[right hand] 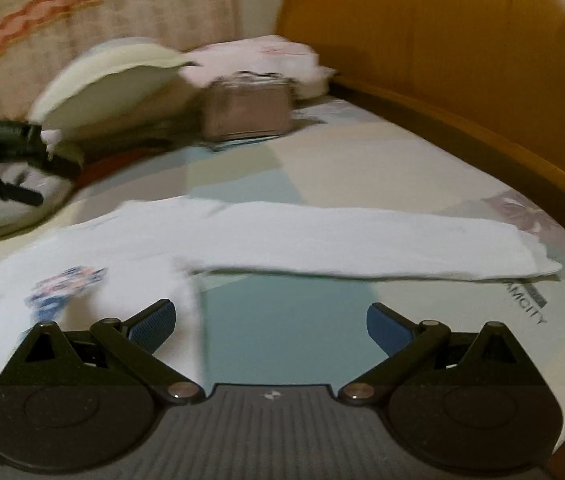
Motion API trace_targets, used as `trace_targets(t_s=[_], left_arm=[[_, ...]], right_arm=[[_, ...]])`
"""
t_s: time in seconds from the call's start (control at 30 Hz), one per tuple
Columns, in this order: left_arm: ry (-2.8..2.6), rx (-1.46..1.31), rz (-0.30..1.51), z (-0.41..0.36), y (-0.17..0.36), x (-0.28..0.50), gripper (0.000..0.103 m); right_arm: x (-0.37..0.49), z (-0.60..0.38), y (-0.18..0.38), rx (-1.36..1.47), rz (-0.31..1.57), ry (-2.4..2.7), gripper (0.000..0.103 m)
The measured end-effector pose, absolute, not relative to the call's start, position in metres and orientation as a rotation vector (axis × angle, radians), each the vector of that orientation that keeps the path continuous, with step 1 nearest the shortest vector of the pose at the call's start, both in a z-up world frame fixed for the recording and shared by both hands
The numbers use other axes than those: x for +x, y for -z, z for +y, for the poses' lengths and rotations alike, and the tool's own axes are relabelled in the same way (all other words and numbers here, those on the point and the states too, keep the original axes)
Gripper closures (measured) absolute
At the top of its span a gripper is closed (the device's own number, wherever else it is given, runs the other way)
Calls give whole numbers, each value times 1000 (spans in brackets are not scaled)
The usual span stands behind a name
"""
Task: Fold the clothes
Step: 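Move both open grippers back above the sweatshirt body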
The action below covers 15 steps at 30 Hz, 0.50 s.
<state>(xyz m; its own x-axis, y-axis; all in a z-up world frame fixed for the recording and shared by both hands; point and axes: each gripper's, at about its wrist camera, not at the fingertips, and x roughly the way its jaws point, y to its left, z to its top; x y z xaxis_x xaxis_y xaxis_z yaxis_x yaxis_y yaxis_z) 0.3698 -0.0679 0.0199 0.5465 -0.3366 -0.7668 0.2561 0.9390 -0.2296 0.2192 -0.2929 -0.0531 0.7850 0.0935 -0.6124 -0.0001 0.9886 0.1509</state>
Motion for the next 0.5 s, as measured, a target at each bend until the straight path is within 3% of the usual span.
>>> trace_targets(t_s=[0.27, 0.5], left_arm=[[315, 92, 832, -15, 54, 245, 3], [321, 211, 757, -1, 105, 196, 3]], right_arm=[[173, -209, 62, -32, 672, -189, 0], [176, -146, 93, -171, 726, -276, 0]])
